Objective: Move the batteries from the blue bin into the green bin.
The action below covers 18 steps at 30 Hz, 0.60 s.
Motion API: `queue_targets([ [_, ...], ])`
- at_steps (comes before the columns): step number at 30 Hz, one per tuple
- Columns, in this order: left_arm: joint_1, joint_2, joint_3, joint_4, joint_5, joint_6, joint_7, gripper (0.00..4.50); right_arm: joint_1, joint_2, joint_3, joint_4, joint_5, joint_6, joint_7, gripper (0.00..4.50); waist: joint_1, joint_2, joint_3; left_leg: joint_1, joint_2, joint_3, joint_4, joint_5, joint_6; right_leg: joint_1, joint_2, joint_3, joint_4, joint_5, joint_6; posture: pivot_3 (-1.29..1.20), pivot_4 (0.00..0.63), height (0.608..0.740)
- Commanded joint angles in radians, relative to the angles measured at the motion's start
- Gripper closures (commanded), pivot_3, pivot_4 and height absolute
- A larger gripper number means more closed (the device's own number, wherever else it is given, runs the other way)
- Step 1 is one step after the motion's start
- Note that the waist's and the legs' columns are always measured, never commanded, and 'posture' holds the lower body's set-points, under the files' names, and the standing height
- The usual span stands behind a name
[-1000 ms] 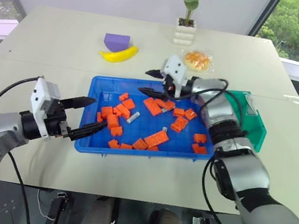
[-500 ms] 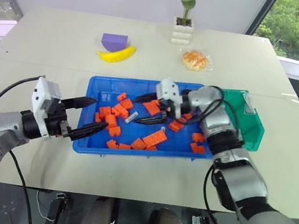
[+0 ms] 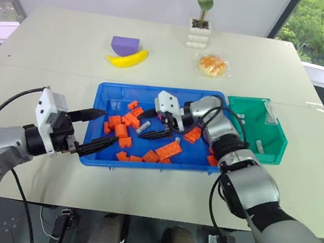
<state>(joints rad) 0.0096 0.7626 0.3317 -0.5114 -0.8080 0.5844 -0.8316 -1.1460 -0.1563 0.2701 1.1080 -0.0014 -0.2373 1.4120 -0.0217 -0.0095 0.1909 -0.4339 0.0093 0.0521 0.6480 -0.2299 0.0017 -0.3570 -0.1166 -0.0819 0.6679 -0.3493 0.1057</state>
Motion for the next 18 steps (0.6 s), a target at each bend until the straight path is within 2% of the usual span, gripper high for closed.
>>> queue_targets([
  [1,0.008,-0.004,0.025,-0.036,-0.017,-0.006,0.013,0.0,-0.046,0.006,-0.002,0.017,-0.027,-0.02,0.009,1.35,0.0,0.0,0.0,0.0,0.0,0.0,0.0,0.0,0.0,0.0,0.0,0.0,0.0,0.0,0.0,0.0,0.15,0.739],
  [18,-0.004,-0.034,0.001,-0.034,-0.007,-0.021,0.039,0.0,-0.125,0.067,0.03,0.165,-0.188,-0.007,-0.085,1.35,0.0,0.0,0.0,0.0,0.0,0.0,0.0,0.0,0.0,0.0,0.0,0.0,0.0,0.0,0.0,0.0,0.15,0.739],
])
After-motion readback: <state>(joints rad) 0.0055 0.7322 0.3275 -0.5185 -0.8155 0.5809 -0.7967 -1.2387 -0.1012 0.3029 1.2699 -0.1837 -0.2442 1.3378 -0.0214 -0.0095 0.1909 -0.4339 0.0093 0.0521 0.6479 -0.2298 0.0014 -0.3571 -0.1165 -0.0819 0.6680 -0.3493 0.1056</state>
